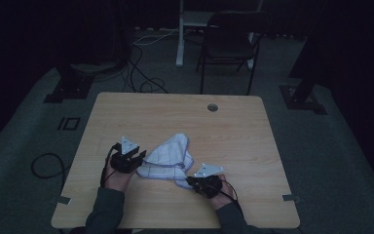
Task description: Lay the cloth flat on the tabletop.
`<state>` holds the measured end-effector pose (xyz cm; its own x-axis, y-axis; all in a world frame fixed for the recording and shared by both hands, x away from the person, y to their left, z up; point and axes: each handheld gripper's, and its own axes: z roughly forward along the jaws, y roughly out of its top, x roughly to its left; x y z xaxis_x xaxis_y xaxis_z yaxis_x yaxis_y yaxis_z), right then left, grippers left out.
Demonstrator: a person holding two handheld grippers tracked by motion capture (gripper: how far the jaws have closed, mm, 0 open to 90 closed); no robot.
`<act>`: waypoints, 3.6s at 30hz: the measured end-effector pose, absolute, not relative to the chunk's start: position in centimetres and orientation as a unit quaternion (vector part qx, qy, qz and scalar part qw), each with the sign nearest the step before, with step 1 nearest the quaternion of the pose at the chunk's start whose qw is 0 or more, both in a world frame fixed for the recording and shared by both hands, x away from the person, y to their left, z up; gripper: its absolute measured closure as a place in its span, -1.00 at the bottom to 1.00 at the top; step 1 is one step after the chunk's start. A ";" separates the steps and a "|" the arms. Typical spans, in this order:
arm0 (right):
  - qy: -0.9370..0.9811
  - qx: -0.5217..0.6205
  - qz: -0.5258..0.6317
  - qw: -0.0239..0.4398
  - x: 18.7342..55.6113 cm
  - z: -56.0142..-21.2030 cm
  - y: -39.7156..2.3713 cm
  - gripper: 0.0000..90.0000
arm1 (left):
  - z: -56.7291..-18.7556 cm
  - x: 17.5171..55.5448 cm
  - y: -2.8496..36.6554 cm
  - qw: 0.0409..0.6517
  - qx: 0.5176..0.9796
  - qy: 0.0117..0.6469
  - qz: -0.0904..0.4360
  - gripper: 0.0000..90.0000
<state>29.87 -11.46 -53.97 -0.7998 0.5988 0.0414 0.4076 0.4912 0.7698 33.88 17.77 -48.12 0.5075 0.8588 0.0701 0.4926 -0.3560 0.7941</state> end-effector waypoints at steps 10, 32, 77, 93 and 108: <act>0.856 0.295 0.409 0.116 29.9 -54.0 -11.6 0.94 | -47.9 33.7 11.1 0.376 0.839 0.321 0.229 0.22; 0.855 0.298 0.408 0.116 29.9 -53.9 -11.7 0.94 | -49.0 34.9 7.9 0.301 0.847 0.330 0.288 0.92; 0.813 0.318 0.458 0.169 28.1 -50.0 -15.6 0.53 | -49.7 39.7 22.5 0.349 0.737 0.544 0.198 0.62; 0.793 0.383 0.437 0.183 36.6 -51.5 -13.6 0.42 | -52.8 34.3 18.8 0.336 0.798 0.473 0.164 0.61; 0.804 0.418 0.405 0.123 41.1 -54.5 -12.8 0.32 | -53.6 33.9 18.8 0.336 0.799 0.470 0.169 0.62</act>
